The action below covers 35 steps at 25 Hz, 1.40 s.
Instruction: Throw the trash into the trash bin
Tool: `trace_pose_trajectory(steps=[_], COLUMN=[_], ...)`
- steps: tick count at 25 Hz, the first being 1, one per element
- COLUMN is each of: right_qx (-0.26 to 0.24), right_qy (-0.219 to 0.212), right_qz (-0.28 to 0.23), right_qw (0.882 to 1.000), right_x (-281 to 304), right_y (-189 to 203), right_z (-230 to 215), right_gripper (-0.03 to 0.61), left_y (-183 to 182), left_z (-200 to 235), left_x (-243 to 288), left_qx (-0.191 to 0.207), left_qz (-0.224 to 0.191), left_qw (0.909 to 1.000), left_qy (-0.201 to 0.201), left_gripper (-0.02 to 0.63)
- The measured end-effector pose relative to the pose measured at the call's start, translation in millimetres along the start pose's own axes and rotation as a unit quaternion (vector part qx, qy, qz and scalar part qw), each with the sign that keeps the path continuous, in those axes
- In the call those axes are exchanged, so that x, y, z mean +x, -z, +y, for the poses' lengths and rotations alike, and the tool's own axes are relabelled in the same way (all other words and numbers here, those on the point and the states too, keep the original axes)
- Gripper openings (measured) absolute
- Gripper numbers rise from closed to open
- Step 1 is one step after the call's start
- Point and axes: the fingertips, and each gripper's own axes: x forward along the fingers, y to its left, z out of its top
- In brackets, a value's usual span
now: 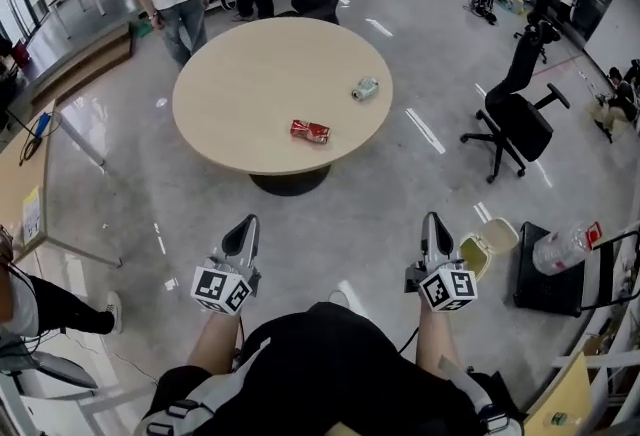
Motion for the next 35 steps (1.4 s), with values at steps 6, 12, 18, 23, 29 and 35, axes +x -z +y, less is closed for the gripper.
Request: trace_pose_trajectory(steps=[6, 12, 18, 23, 29, 35], right_qx=[0.006, 0.009, 0.017, 0.020, 0.000, 0.002], right_qy=[-0.057, -0.088, -0.132, -0.156, -0.192, -0.199], right_qz=[0.014, 0.028, 0.034, 0.038, 0.051, 0.073], right_qw=[0.998, 0.996, 0.991, 0.987, 0.980, 0.977], right_x=[52.4, 83.5, 106.3, 118.7, 124.2, 133.5], right_y=[1.4, 7.8, 10.6, 11.7, 23.4, 43.7], right_z=[0.9, -12.0, -16.3, -23.3, -24.1, -17.9], right_gripper=[0.005, 0.005, 0.005, 0.005, 0.005, 0.005], left_y=[-5.4, -7.6, -6.1, -7.0, 0.1, 5.6], left_z=[15.4, 18.9, 14.9, 8.6, -16.1, -15.6], left_x=[10.0, 25.1, 37.2, 48.9, 68.1, 75.3], left_qx=[0.001, 0.006, 0.008, 0.006, 0.002, 0.009], left_qz=[-0.005, -0.013, -0.010, -0.013, -0.008, 0.014], left_qw=[0.9988, 0.9964, 0.9938, 0.9913, 0.9929, 0.9937], left_qy=[-0.049, -0.084, -0.110, -0.131, -0.119, -0.111], left_gripper=[0.000, 0.000, 0.000, 0.000, 0.000, 0.000])
